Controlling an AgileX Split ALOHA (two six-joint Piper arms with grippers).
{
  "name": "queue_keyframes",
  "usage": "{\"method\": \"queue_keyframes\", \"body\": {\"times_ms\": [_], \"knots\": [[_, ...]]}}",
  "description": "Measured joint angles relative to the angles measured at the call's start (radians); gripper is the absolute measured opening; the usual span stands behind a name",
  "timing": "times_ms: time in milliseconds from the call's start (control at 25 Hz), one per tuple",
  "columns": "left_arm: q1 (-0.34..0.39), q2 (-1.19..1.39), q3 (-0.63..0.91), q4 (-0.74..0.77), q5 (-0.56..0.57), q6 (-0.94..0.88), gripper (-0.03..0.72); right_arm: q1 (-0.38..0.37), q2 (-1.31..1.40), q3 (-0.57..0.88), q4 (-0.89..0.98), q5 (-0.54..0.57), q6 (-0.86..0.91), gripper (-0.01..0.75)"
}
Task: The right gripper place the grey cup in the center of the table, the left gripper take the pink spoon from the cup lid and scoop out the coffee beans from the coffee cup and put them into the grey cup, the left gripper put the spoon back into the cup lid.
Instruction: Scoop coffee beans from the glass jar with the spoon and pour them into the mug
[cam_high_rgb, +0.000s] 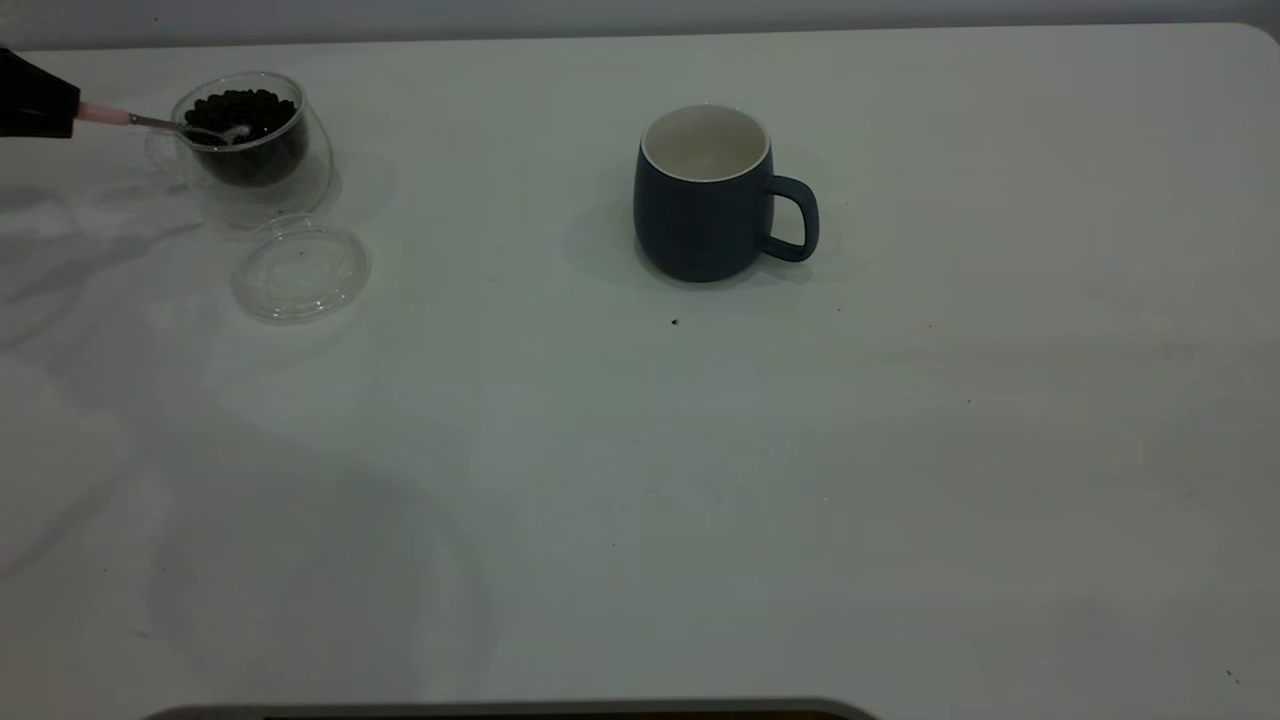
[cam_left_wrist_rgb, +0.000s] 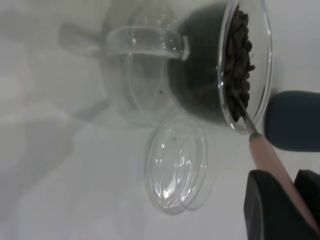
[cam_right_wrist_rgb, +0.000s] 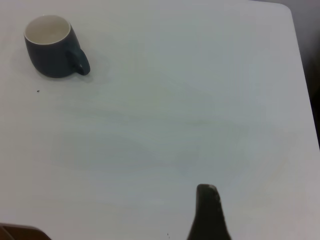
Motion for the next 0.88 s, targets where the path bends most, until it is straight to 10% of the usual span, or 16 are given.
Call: {"method": "queue_keyframes", "body": {"times_ms": [880], "knots": [[0.04,0.085,0.0,-0.133,0.049,0.104,0.134,0.0,0.0,0.0,0.0,0.0,0.001,0.59]]}}
